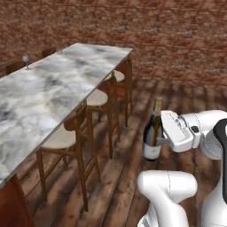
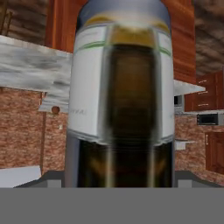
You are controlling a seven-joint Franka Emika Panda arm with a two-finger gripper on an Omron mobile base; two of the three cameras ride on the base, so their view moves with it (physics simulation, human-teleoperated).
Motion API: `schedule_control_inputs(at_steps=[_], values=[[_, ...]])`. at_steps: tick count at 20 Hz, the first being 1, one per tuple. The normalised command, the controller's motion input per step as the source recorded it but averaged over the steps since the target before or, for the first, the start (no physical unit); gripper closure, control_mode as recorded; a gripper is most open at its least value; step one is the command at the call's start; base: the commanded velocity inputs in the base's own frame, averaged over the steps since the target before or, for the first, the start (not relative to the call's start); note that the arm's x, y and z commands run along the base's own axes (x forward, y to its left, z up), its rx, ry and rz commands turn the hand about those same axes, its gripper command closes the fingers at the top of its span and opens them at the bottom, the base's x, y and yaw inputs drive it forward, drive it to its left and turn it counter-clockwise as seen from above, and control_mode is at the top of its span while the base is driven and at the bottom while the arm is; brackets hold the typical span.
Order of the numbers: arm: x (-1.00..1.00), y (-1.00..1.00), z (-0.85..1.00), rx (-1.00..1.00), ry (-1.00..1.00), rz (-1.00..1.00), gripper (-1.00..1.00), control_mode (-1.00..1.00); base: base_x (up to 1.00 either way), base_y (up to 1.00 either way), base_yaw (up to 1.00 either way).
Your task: There is a wine glass and glass cup on the dining counter. Place the wine bottle next to the wine glass and the juice bottle next to the glass cup.
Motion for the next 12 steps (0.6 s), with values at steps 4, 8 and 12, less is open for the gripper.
schedule_control_inputs(at_steps=[4, 8, 12], values=[[0.0, 0.0, 0.0, 0.0, 0.0, 0.0, 1.0, 1.0, 1.0, -1.0, -0.01], [0.0, 0.0, 0.0, 0.0, 0.0, 0.0, 1.0, 1.0, 1.0, -1.0, 0.0], [0.0, 0.0, 0.0, 0.0, 0.0, 0.0, 1.0, 1.0, 1.0, -1.0, 0.0]])
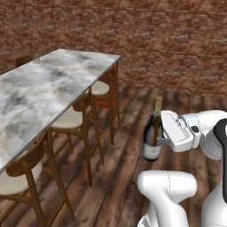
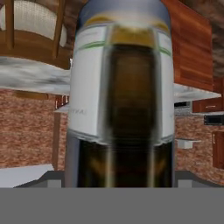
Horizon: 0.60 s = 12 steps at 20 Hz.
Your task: There is a wine glass and glass cup on the dining counter. Place the wine bottle next to the wine glass and the juice bottle next to the glass cup.
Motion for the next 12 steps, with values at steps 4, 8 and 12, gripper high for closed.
schedule_control_inputs(at_steps=[4, 8, 12], values=[[0.0, 0.0, 0.0, 0.0, 0.0, 0.0, 1.0, 1.0, 1.0, -1.0, 0.0], [0.0, 0.0, 0.0, 0.0, 0.0, 0.0, 1.0, 1.0, 1.0, -1.0, 0.0], [0.0, 0.0, 0.0, 0.0, 0.0, 0.0, 1.0, 1.0, 1.0, -1.0, 0.0]])
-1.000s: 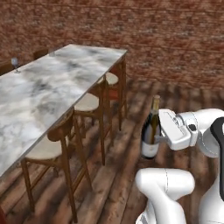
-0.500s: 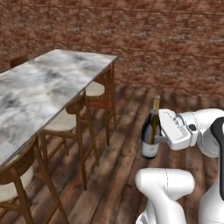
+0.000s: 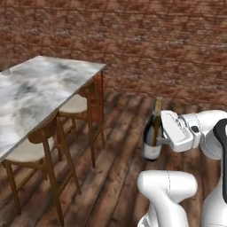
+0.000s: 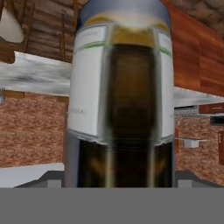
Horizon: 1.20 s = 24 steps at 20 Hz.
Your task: There is a wine glass and glass cup on the dining counter. Place the wine bottle next to the wine glass and the juice bottle next to the glass cup.
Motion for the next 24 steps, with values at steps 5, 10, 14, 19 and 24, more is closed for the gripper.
schedule_control_inputs(at_steps=[5, 10, 14, 19, 24], values=[[0.0, 0.0, 0.0, 0.0, 0.0, 0.0, 1.0, 1.0, 1.0, -1.0, 0.03], [0.0, 0.0, 0.0, 0.0, 0.0, 0.0, 1.0, 1.0, 0.99, -1.0, 0.13], [0.0, 0.0, 0.0, 0.0, 0.0, 0.0, 1.0, 1.0, 0.96, -1.0, 0.19], [0.0, 0.0, 0.0, 0.0, 0.0, 0.0, 1.0, 1.0, 0.91, -1.0, 0.21], [0.0, 0.0, 0.0, 0.0, 0.0, 0.0, 1.0, 1.0, 0.85, -1.0, 0.23]])
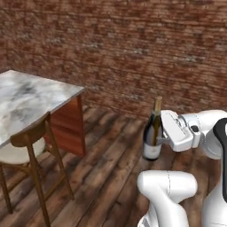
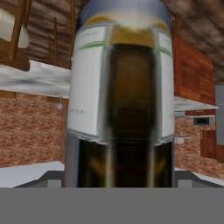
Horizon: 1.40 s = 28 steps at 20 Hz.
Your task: There is a wine glass and glass cup on the dining counter. Place the wine bottle next to the wine glass and the juice bottle next to the glass cup.
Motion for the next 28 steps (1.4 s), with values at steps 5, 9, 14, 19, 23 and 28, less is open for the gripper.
schedule_control_inputs(at_steps=[5, 9, 14, 19, 23, 28], values=[[0.0, 0.0, 0.0, 0.0, 0.0, 0.0, 1.0, 1.0, 0.83, -1.0, 0.25], [0.0, 0.0, 0.0, 0.0, 0.0, 0.0, 1.0, 1.0, 0.86, -1.0, 0.26], [0.0, 0.0, 0.0, 0.0, 0.0, 0.0, 1.0, 1.0, 0.88, -0.99, 0.28], [0.0, 0.0, 0.0, 0.0, 0.0, 0.0, 1.0, 1.0, 0.87, -0.96, 0.3], [0.0, 0.0, 0.0, 0.0, 0.0, 0.0, 1.0, 1.0, 0.89, -0.94, 0.3], [0.0, 0.0, 0.0, 0.0, 0.0, 0.0, 1.0, 1.0, 0.95, -0.92, 0.3]])
